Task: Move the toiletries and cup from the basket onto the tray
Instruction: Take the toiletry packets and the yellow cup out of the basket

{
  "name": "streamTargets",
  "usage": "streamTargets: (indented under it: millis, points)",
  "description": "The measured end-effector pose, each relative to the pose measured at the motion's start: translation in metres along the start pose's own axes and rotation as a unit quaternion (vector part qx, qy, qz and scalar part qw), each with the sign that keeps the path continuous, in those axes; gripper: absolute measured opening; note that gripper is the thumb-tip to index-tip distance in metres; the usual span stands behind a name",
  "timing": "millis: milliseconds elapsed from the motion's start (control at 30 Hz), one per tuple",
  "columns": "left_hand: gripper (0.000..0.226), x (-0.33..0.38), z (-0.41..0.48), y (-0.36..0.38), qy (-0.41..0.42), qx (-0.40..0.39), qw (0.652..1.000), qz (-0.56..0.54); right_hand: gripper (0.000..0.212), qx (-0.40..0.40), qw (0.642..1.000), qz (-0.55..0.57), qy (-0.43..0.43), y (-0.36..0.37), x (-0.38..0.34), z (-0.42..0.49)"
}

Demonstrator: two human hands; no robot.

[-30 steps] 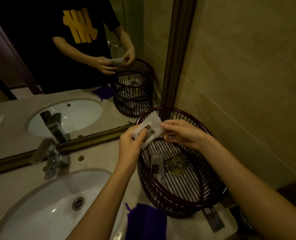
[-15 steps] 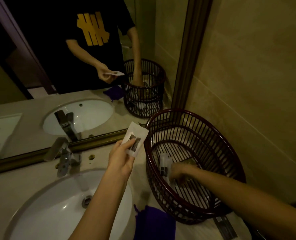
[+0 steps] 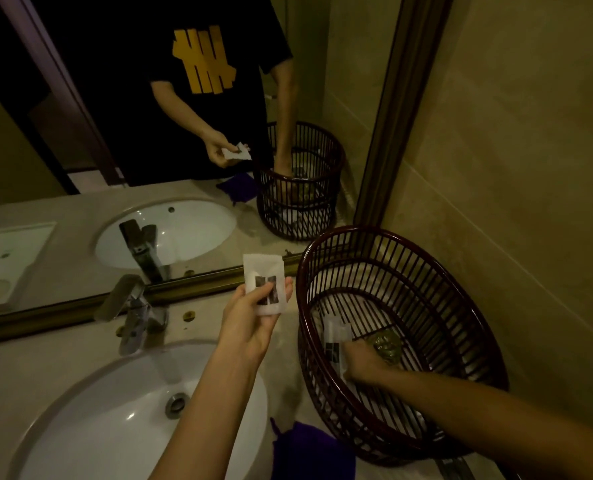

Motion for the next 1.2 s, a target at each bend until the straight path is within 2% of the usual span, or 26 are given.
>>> streamTargets:
  millis: [100,267,400,433,500,600,667,733,800,900,967,1067,1200]
  points:
    - [0.043,-0.007,-0.003,0.007,-0.056,-0.023,0.997,-0.039,0.028,0.022,1.000,-0.003,-0.012,-0.002,-0.002,0.001]
    - [0.045,-0.005,-0.006,0.008,-0.041,-0.043,0.998,0.023,0.023,0.002,1.000,0.014,0.010,0.008,-0.010,0.003]
    - [0.043,-0.003,-0.003,0.010,-0.034,-0.050,0.997,0.057,0.049,0.033,0.998,0.024,0.044,-0.001,0.003,0.002]
    - [0.044,-0.004,-0.002,0.010,-0.034,-0.050,0.996,0.059,0.049,0.039,0.998,0.031,0.043,-0.004,0.003,0.002]
    - [0.042,-0.005,-0.002,0.012,-0.035,-0.053,0.996,0.055,0.043,0.043,0.996,0.063,0.039,-0.008,0.001,0.004]
    - [0.037,-0.008,-0.004,0.016,-0.046,-0.062,0.996,0.041,0.051,0.044,0.987,0.138,0.074,-0.026,-0.001,-0.001]
    - [0.037,-0.009,-0.004,0.019,-0.050,-0.065,0.996,0.036,0.041,0.027,0.978,0.193,0.070,-0.044,-0.002,-0.009]
    - [0.041,-0.010,-0.003,0.023,-0.051,-0.066,0.996,0.036,0.025,0.022,0.966,0.252,0.058,-0.067,0.001,-0.023]
    - [0.046,-0.010,0.000,0.028,-0.050,-0.070,0.996,0.039,0.022,0.043,0.949,0.309,0.041,-0.095,0.006,-0.041]
    - [0.055,-0.011,0.003,0.038,-0.047,-0.080,0.995,0.037,0.031,0.089,0.919,0.384,-0.007,-0.141,0.015,-0.077]
    - [0.058,-0.015,0.003,0.049,-0.047,-0.089,0.994,0.038,0.033,0.132,0.886,0.440,-0.062,-0.176,0.014,-0.110]
    - [0.064,-0.028,0.001,0.064,-0.055,-0.099,0.993,0.034,0.034,0.157,0.844,0.495,-0.131,-0.211,-0.005,-0.152]
    - [0.060,-0.056,-0.005,0.081,-0.086,-0.127,0.987,0.036,0.033,0.171,0.848,0.469,-0.177,-0.218,-0.039,-0.167]
Point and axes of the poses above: each hand's wrist, its own z-axis towards the middle knuckle, its own y-axis out of the palm, x = y × z, the point moved 9 cm from there along z, towards the middle knuckle
